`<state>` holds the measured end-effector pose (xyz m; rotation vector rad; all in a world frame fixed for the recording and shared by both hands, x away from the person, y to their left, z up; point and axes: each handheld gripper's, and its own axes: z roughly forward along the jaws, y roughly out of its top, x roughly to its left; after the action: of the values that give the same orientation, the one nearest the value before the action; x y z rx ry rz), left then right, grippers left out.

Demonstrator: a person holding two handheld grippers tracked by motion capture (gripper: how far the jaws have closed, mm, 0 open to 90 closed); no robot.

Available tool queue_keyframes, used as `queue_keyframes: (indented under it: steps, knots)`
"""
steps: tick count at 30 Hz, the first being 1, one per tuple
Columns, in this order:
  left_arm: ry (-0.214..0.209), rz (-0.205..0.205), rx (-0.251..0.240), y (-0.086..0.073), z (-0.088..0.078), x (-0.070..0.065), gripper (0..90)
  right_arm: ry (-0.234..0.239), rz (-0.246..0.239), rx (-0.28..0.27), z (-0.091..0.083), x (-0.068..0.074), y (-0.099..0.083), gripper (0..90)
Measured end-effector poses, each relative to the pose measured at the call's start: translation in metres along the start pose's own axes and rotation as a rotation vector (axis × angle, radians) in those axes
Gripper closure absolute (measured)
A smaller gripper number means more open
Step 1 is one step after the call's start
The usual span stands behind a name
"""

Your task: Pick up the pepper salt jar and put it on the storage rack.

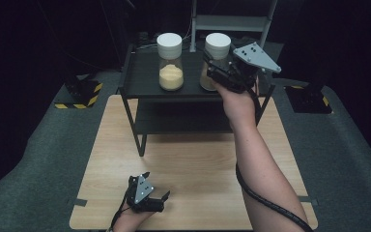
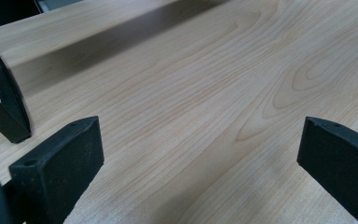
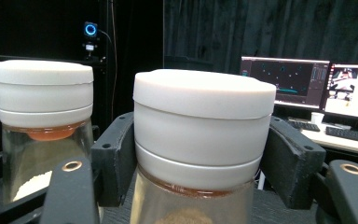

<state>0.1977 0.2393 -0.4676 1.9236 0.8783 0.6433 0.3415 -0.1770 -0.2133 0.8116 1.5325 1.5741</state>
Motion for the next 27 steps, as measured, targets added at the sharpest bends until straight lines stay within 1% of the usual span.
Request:
queue_keyframes:
  steps: [2, 3, 4, 6, 7, 8, 14, 15, 17, 18, 19, 25, 27]
  knots:
    - [0.000, -0.002, -0.001, 0.000, 0.000, 0.000, 0.7, 0.001, -0.005, 0.005, 0.000, 0.001, 0.001, 32.3]
    - [0.001, -0.002, 0.000, 0.000, 0.000, 0.000, 0.7, 0.002, 0.010, 0.008, 0.000, 0.002, 0.002, 30.4]
    - [0.001, -0.002, 0.000, 0.000, 0.000, 0.000, 0.7, 0.002, 0.010, 0.008, 0.000, 0.002, 0.002, 30.4]
    - [0.002, 0.000, 0.001, 0.000, 0.000, 0.000, 0.7, -0.003, 0.030, 0.016, 0.000, 0.002, 0.004, 22.4]
    - [0.002, 0.001, 0.003, 0.001, 0.000, -0.001, 0.7, -0.003, 0.030, 0.016, 0.000, 0.002, 0.004, 22.4]
    - [0.004, 0.001, 0.004, 0.001, 0.000, -0.001, 0.6, -0.003, 0.035, 0.018, 0.000, 0.002, 0.005, 20.4]
    - [0.009, 0.005, 0.005, 0.001, 0.000, -0.002, 0.7, -0.009, 0.026, 0.019, -0.007, 0.003, 0.001, 7.9]
    - [0.009, 0.005, 0.005, 0.001, 0.000, -0.002, 0.6, -0.009, 0.026, 0.019, -0.007, 0.003, 0.001, 7.9]
    - [0.007, 0.009, 0.008, 0.001, 0.001, -0.002, 0.6, -0.011, 0.022, 0.009, -0.013, 0.003, -0.002, 3.8]
    - [0.007, 0.009, 0.008, 0.001, 0.001, -0.002, 0.7, -0.011, 0.022, 0.009, -0.013, 0.003, -0.002, 3.8]
    - [0.007, 0.010, 0.010, 0.002, 0.001, -0.002, 0.6, -0.007, 0.021, 0.005, -0.017, 0.002, -0.004, 0.6]
    - [0.010, 0.013, 0.012, 0.002, 0.001, -0.003, 0.7, 0.007, 0.021, -0.006, -0.028, 0.002, -0.008, 0.0]
    - [0.011, 0.014, 0.012, 0.002, 0.001, -0.003, 0.7, 0.012, 0.022, -0.015, -0.035, 0.002, -0.011, 0.0]
